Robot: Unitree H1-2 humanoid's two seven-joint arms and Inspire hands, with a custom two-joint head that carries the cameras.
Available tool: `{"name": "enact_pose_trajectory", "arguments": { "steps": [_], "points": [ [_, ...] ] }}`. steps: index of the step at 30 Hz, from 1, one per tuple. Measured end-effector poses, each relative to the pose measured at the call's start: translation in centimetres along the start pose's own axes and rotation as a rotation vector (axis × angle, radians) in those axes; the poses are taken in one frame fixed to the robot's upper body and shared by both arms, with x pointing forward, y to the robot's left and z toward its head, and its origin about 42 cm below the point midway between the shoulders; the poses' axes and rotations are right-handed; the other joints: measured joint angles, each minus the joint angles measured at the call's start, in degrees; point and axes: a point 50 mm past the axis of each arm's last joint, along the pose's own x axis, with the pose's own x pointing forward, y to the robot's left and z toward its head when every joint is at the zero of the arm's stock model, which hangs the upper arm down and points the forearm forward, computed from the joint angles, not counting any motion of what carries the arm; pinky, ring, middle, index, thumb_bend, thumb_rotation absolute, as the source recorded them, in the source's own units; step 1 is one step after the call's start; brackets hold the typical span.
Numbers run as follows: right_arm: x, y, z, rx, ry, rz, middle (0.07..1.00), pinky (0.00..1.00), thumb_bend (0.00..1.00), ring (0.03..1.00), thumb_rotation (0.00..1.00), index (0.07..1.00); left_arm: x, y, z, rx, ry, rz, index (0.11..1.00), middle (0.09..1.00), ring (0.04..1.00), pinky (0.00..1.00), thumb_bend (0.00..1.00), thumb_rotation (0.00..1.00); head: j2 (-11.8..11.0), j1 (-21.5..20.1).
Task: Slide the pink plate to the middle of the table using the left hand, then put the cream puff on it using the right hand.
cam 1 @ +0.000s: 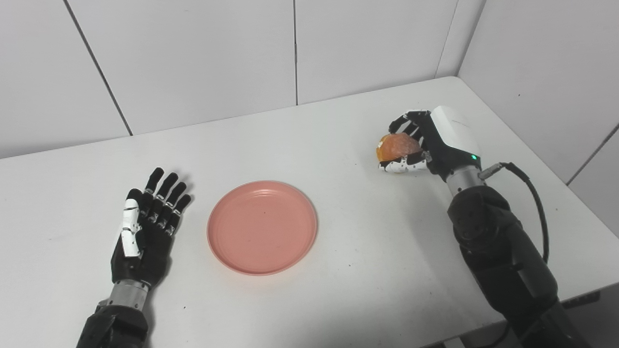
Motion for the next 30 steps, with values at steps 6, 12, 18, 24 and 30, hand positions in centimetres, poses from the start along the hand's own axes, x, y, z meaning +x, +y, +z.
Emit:
{"name": "enact_pose_trajectory", "arguments": {
  "steps": [6,12,18,24,30],
  "points": [
    [0.2,0.5,2.7,0.013,-0.075,0.044,0.443,0.35,0.52,0.428,0.00,0.531,-0.1,-1.1,-0.3,0.010,-0.002,0.023,0.917,0.928,0.922,0.92,0.42,1.00,0.53,7.35],
    [0.5,1.2,5.7,0.015,-0.162,0.087,0.451,0.35,0.52,0.434,0.00,0.526,-0.3,-3.1,-0.9,0.021,0.011,0.037,0.901,0.915,0.912,0.91,0.41,1.00,1.14,13.17],
    [0.9,3.0,7.7,0.039,-0.270,0.152,0.432,0.32,0.52,0.398,0.00,0.537,-0.2,-5.1,-1.5,0.017,0.027,0.047,0.905,0.918,0.915,0.91,0.41,1.00,1.76,19.51],
    [0.8,4.8,8.8,0.049,-0.301,0.206,0.432,0.29,0.52,0.368,0.00,0.539,0.0,-6.4,-1.8,0.025,0.033,0.070,0.894,0.903,0.901,0.89,0.41,1.00,2.28,24.25],
    [0.5,6.2,10.6,0.057,-0.346,0.240,0.439,0.33,0.52,0.404,0.00,0.526,0.4,-7.8,-2.3,0.028,0.044,0.070,0.894,0.903,0.908,0.89,0.42,1.00,2.81,28.30]
  ]
}}
